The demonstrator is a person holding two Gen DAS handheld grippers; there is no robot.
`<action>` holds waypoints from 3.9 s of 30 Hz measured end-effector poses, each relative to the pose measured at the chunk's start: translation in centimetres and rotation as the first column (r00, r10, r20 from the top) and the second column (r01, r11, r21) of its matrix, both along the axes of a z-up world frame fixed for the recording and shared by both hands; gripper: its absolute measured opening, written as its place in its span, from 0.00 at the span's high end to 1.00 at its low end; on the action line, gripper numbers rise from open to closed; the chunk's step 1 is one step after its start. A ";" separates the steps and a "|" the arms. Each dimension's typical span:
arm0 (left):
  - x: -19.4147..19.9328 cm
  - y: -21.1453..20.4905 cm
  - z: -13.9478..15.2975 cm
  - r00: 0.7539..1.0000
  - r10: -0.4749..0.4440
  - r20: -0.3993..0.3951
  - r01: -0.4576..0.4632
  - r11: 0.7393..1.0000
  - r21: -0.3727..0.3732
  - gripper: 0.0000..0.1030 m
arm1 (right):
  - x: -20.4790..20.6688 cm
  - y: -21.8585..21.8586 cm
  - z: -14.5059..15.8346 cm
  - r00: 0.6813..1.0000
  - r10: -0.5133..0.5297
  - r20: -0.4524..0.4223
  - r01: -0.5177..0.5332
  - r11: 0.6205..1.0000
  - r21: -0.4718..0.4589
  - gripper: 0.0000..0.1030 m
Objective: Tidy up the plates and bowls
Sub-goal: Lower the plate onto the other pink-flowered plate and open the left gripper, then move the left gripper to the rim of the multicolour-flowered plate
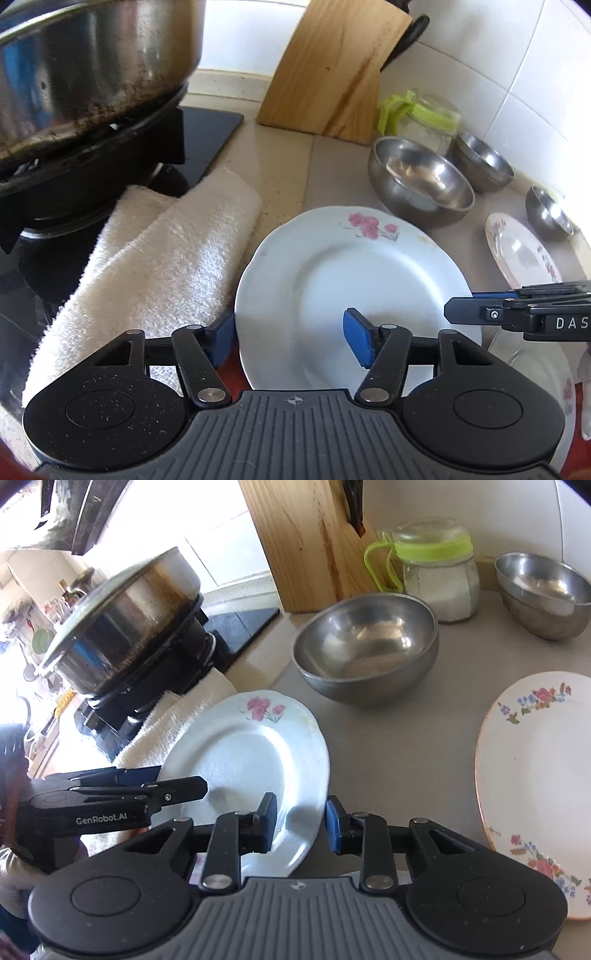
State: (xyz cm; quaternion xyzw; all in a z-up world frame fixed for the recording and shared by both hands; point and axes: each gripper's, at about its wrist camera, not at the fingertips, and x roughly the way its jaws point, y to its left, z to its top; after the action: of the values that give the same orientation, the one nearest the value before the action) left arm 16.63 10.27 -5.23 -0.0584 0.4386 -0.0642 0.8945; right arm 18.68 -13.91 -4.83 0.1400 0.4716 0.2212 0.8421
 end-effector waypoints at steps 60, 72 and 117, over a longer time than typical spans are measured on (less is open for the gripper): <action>-6.1 -12.1 1.8 0.914 -0.401 0.060 0.402 0.916 -0.006 0.25 | -17.0 -9.4 4.0 0.879 -0.466 0.104 0.477 0.856 -0.197 0.68; -4.6 -14.9 4.0 0.913 -0.388 0.126 0.362 0.914 0.185 0.15 | -16.0 -11.1 4.0 0.872 -0.482 0.090 0.490 0.855 -0.171 0.67; 4.1 -24.6 1.5 0.897 -0.441 -0.034 0.433 0.860 0.269 0.01 | -6.0 -20.3 0.6 0.828 -0.559 0.031 0.558 0.819 -0.132 0.44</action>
State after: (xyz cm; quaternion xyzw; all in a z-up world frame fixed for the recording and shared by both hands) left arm 20.73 -14.38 -3.75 0.1657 0.4320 -0.2054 0.8624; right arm 12.64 -34.23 -4.23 0.2157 0.4275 -0.0684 0.8753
